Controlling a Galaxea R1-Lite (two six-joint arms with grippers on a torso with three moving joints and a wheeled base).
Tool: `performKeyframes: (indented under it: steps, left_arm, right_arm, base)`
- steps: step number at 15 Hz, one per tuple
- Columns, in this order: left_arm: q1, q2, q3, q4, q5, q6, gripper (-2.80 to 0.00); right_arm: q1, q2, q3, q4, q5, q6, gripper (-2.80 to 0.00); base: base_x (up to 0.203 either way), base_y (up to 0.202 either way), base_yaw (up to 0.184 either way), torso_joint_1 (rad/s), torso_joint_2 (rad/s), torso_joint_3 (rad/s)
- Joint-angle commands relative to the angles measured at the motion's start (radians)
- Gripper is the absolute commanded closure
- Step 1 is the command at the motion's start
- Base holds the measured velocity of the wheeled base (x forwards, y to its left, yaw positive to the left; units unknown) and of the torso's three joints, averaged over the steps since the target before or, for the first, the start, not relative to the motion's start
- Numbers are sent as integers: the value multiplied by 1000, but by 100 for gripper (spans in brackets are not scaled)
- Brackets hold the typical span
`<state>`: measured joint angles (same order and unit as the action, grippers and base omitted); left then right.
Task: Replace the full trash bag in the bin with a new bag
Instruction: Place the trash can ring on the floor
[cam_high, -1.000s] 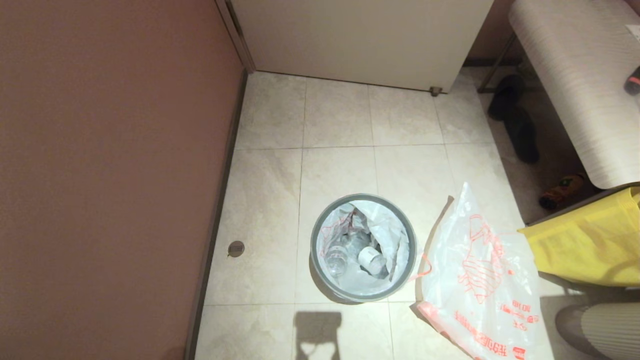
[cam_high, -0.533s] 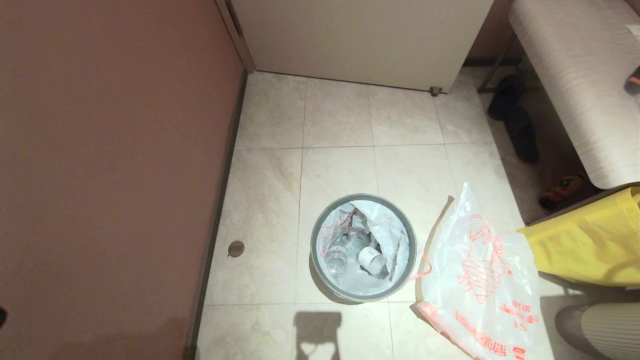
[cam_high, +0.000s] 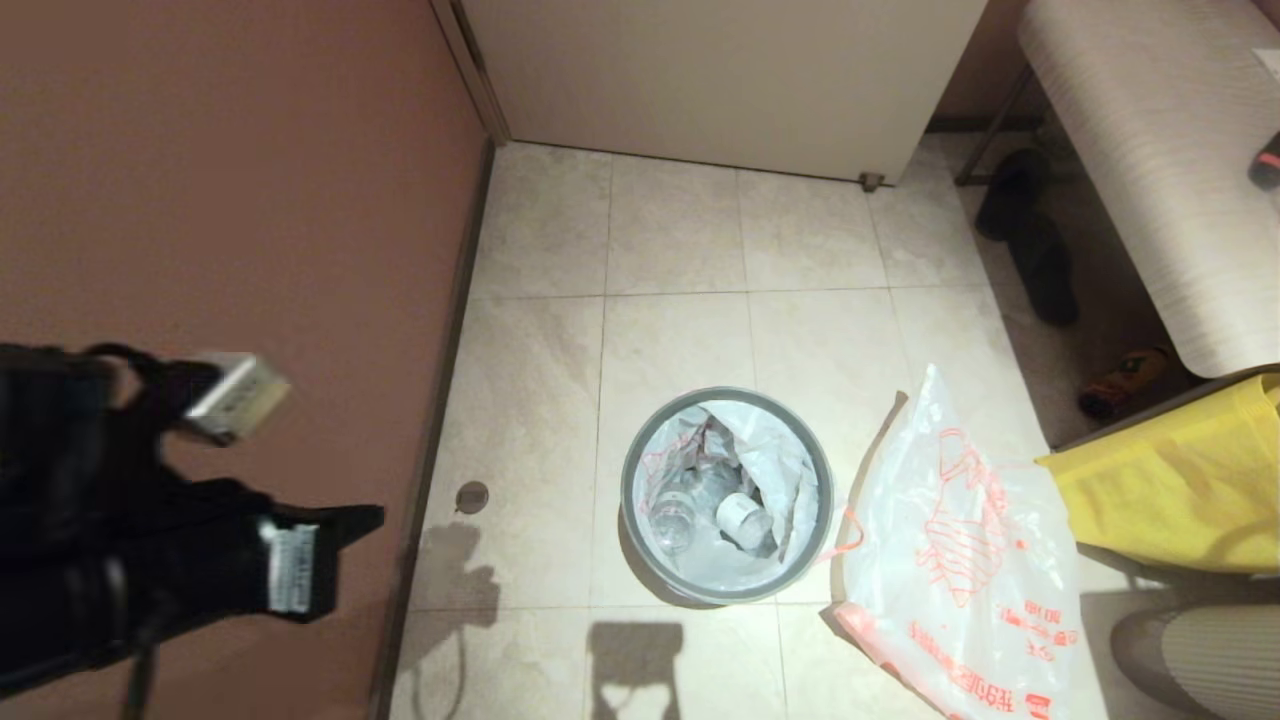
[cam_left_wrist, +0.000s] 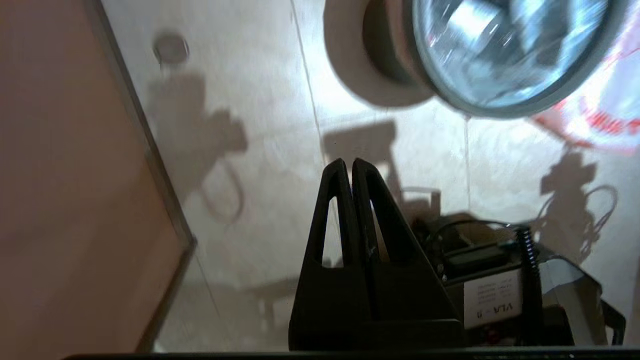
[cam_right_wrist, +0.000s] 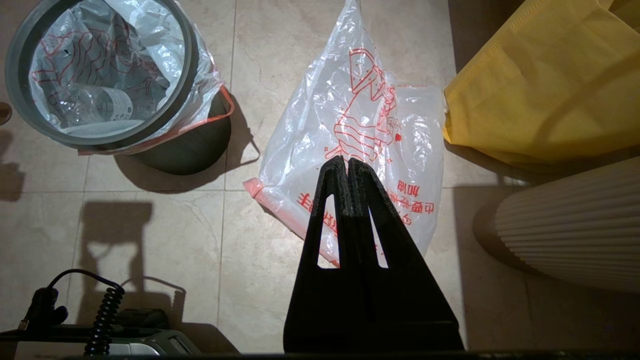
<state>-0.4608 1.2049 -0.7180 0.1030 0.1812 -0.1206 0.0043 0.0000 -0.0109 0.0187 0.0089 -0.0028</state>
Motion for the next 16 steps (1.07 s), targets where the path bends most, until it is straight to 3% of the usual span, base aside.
performKeyframes:
  steps: [1, 5, 11, 12, 16]
  left_arm:
    - [-71, 389, -78, 8, 60, -87, 0]
    - [-131, 687, -309, 45, 112, -244, 0]
    - [-131, 911, -595, 57, 123, -292, 0]
    - [-126, 923, -623, 59, 124, -301, -280]
    - [-118, 958, -651, 54, 124, -313, -280]
  right_arm:
    - [0, 0, 0, 0, 0, 0, 0]
    - [0, 0, 0, 0, 0, 0, 0]
    - [0, 0, 0, 0, 0, 0, 0]
    - [0, 0, 0, 0, 0, 0, 0]
    - [0, 0, 0, 0, 0, 0, 0]
  base:
    - [0, 0, 0, 0, 0, 0]
    - [0, 0, 0, 0, 0, 0]
    - [0, 0, 0, 0, 0, 0]
    - [0, 0, 0, 0, 0, 0]
    - [0, 0, 0, 0, 0, 0]
